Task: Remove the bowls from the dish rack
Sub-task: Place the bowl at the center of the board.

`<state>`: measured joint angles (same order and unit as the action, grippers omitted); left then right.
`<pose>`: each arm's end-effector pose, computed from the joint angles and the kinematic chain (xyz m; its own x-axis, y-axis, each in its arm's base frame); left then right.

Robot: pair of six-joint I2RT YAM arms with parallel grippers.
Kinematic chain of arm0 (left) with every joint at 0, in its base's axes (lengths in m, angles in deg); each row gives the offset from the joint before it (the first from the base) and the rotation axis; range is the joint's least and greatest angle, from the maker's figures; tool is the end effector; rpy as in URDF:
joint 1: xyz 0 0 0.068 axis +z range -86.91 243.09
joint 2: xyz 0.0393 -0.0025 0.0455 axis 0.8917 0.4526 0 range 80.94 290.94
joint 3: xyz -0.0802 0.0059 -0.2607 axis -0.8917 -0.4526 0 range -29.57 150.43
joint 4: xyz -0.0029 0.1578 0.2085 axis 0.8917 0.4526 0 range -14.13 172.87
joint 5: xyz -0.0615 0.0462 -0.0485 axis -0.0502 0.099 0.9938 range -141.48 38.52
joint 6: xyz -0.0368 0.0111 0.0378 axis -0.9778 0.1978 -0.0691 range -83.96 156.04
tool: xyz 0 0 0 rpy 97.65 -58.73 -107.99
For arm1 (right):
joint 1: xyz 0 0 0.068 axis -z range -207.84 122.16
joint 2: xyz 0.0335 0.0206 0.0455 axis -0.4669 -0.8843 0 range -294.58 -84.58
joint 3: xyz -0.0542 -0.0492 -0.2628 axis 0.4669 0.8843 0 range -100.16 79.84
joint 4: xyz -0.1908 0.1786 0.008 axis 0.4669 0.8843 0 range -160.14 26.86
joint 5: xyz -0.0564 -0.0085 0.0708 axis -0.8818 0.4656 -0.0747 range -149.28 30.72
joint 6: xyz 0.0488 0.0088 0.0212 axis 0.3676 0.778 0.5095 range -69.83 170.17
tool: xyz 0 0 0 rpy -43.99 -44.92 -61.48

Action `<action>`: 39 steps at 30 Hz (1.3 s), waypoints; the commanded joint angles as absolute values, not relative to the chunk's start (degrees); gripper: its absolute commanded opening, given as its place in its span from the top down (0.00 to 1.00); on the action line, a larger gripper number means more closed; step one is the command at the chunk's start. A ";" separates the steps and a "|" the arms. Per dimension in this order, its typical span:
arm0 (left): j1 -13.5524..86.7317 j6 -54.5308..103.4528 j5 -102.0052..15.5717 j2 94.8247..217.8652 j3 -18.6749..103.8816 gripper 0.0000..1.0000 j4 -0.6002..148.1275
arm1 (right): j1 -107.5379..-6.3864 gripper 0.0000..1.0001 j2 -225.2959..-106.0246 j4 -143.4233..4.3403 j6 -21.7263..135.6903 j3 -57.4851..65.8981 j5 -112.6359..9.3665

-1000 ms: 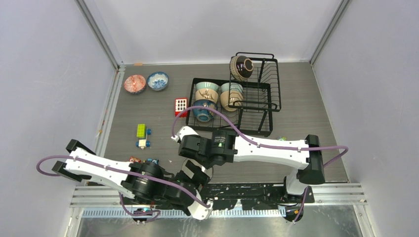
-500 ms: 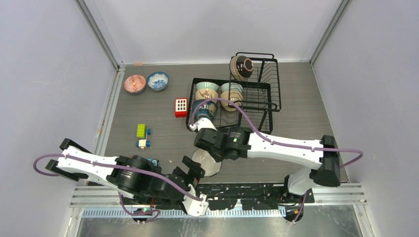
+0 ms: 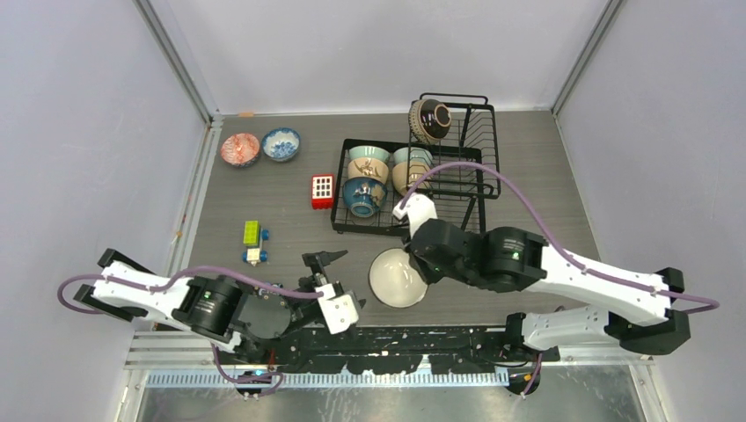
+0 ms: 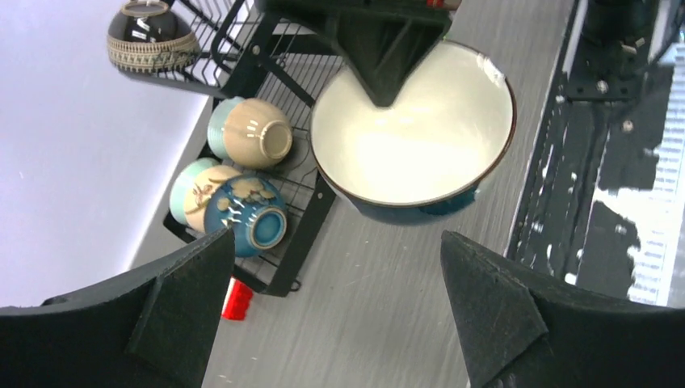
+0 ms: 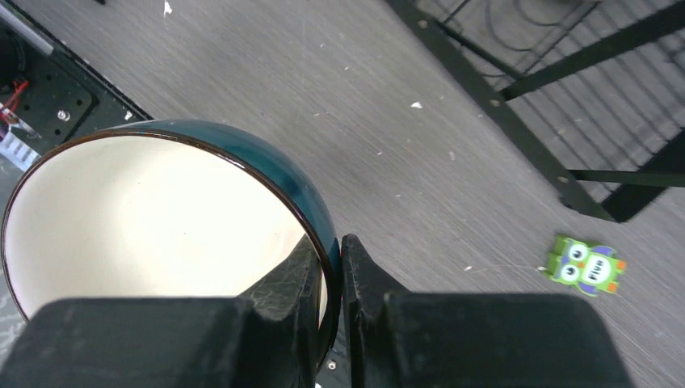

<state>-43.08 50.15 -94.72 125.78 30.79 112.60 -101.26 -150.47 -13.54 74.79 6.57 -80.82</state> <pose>-0.0172 -0.1470 0.3869 0.3117 0.4371 -0.8436 0.8264 0.3134 0.4678 0.0745 0.2046 0.3643 -0.5393 -0.4534 -0.7097 -0.6583 0.7525 0.0195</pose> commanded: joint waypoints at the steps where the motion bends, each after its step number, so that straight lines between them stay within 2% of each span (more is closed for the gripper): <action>1: -42.96 44.54 -103.39 124.24 22.46 0.00 92.73 | -101.42 0.99 -147.29 -9.48 74.93 -2.32 -89.49; 5: -42.08 41.60 -106.13 123.48 15.07 0.00 75.50 | -101.04 0.99 -145.67 -6.85 72.89 -9.35 -97.51; 8: -39.64 37.55 -109.53 123.56 11.24 0.00 69.10 | -98.05 0.99 -146.43 -5.87 70.63 -15.14 -101.85; 13: -30.44 18.38 -107.49 122.95 8.28 0.00 76.48 | -85.61 0.99 -151.74 -4.37 68.06 -26.51 -102.13; 17: -26.34 9.31 -105.82 122.43 6.79 0.01 80.86 | -71.41 0.99 -154.79 -8.20 68.81 -30.12 -101.15; 22: -25.56 6.27 -107.69 122.64 7.25 0.02 84.56 | -51.66 0.99 -156.49 -14.75 73.31 -28.92 -100.35; 25: -25.34 5.68 -107.66 123.03 7.77 0.02 86.89 | -38.00 0.99 -155.64 -19.37 81.24 -24.84 -94.48; 29: -25.24 4.22 -106.59 123.48 7.57 0.02 89.73 | -26.44 0.99 -154.17 -28.74 87.45 -17.89 -93.21; 33: -25.24 2.52 -105.95 123.03 6.78 0.03 91.71 | -19.76 0.99 -160.63 -27.82 91.28 -17.75 -92.44; 39: -25.24 -0.14 -108.46 119.79 3.55 0.03 93.04 | -16.21 0.99 -166.55 -34.38 91.92 -6.45 -91.61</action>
